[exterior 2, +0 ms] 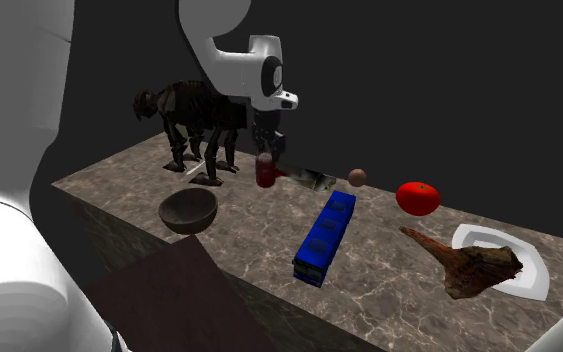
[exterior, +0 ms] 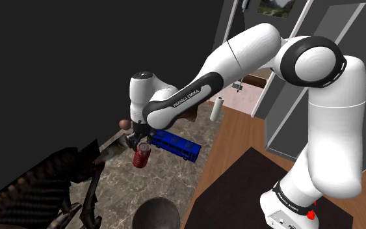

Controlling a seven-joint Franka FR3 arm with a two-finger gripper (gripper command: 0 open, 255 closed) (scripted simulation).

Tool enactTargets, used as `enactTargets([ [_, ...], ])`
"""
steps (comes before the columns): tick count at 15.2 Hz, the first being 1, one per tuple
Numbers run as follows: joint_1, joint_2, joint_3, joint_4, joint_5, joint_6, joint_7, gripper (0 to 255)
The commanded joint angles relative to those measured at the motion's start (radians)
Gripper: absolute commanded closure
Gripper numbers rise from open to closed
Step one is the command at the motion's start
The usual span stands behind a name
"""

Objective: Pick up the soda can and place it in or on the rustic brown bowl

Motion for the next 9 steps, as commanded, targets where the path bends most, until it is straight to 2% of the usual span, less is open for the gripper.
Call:
enactTargets([
  [1, -0.004, -0.021, 0.006, -0.001, 0.008, -0.019, -0.005, 255],
  [6, -0.011, -0.057, 0.015, 0.008, 0.025, -0.062, -0.016, 255],
  [9, 0.008, -0.129, 0.038, -0.093, 0.039, -0.032, 0.028, 255],
])
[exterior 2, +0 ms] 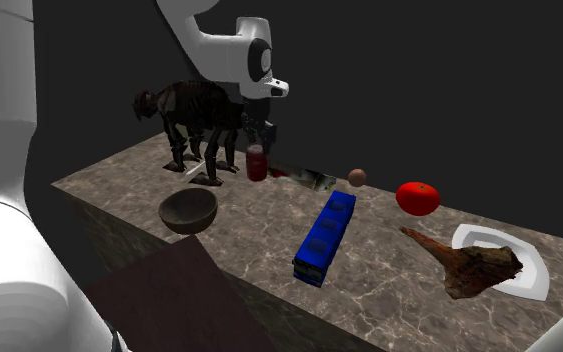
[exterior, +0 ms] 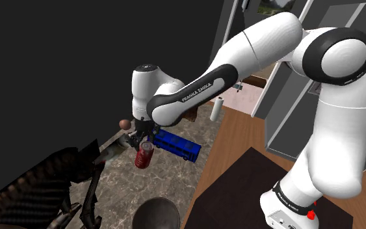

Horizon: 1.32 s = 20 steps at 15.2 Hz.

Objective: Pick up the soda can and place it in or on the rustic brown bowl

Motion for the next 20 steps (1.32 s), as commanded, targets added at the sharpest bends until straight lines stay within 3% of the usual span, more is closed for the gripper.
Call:
enactTargets([
  [1, 0.016, -0.034, 0.014, -0.046, 0.007, 0.012, 0.031, 255],
  [11, 0.103, -0.241, 0.113, -0.290, 0.084, 0.062, 0.182, 255],
  [18, 0.181, -0.353, 0.196, -0.392, 0.153, 0.065, 0.296, 255],
  [20, 0.182, -0.330, 0.195, -0.400, 0.134, 0.092, 0.309, 255],
])
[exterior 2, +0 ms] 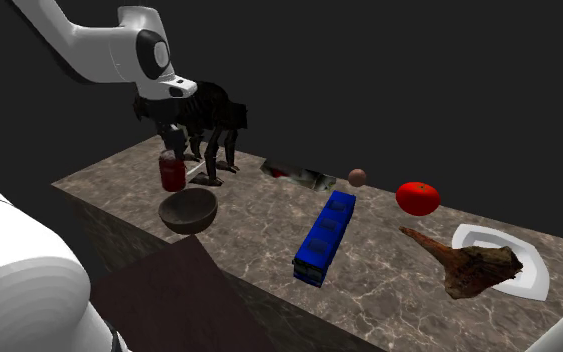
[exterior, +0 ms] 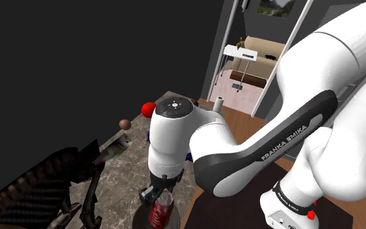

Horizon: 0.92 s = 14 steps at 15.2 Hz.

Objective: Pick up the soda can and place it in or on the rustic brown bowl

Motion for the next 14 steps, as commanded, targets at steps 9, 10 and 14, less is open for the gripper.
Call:
enactTargets([
  [9, 0.016, 0.120, -0.018, -0.026, -0.109, 0.127, 0.085, 255],
  [10, 0.019, 0.133, -0.022, -0.027, -0.122, 0.139, 0.095, 255],
  [14, 0.034, 0.188, -0.044, -0.029, -0.176, 0.187, 0.133, 255],
])
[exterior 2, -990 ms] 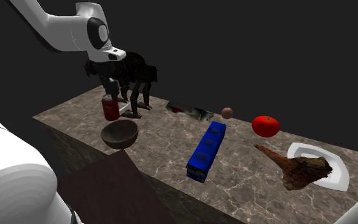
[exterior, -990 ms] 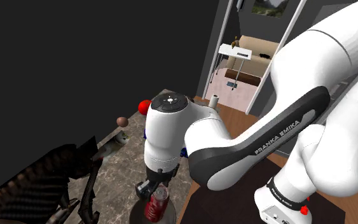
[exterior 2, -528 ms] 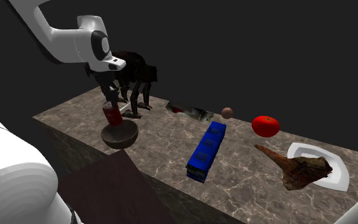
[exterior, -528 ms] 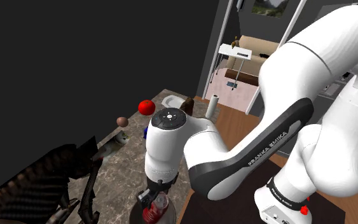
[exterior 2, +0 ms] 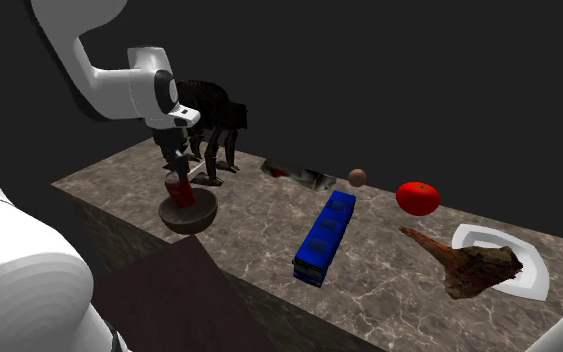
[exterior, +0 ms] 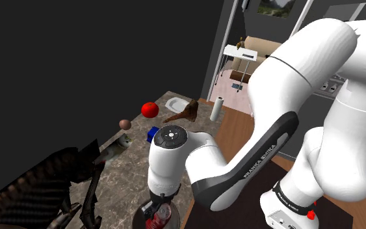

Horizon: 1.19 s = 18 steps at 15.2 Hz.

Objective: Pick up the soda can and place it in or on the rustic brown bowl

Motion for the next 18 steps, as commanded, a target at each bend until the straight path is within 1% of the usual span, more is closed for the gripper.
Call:
enactTargets([
  [1, 0.008, 0.027, -0.013, 0.001, -0.028, 0.023, 0.019, 255],
  [3, 0.019, 0.059, -0.029, 0.003, -0.060, 0.049, 0.041, 255],
  [10, 0.019, 0.059, -0.030, 0.003, -0.059, 0.049, 0.041, 255],
  [11, 0.020, 0.059, -0.030, 0.003, -0.059, 0.049, 0.041, 0],
  [16, 0.020, 0.059, -0.030, 0.003, -0.059, 0.049, 0.041, 0],
  [18, -0.007, -0.010, 0.008, 0.001, 0.009, -0.009, -0.008, 0],
])
